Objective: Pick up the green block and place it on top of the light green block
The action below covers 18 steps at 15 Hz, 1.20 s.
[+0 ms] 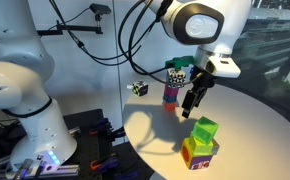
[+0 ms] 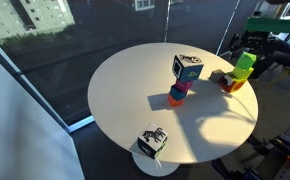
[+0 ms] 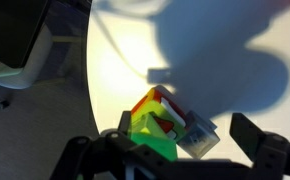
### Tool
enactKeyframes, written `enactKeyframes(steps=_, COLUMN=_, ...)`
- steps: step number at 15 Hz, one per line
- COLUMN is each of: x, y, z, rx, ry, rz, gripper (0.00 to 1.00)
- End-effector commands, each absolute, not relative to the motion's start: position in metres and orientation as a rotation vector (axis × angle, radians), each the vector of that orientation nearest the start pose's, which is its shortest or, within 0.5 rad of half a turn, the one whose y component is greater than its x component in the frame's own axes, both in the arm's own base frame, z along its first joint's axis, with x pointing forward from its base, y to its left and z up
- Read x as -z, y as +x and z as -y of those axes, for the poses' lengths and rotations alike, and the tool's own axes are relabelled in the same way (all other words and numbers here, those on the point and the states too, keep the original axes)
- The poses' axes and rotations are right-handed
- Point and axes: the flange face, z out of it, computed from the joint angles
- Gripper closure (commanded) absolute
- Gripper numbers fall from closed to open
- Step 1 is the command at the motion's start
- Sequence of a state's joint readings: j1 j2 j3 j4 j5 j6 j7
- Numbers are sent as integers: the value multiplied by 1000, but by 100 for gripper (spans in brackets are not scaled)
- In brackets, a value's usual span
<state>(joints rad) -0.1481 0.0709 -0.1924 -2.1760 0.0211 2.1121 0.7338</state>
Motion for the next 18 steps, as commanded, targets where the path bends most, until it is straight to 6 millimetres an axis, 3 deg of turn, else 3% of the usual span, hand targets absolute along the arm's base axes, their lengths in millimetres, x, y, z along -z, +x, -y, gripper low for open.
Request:
enactKeyframes(steps=1, x=-359, y=491, z=152, rx=-262, ry=-2784, rz=-1492, gripper=0)
enactKeyframes(steps=11, x=-369, y=465, z=102, rx=-425, ry=-3017, rz=-1123, gripper=0)
enactKeyframes(steps=18, x=-406, y=427, z=97, rx=-288, ry=-3149, rz=-848, gripper=0)
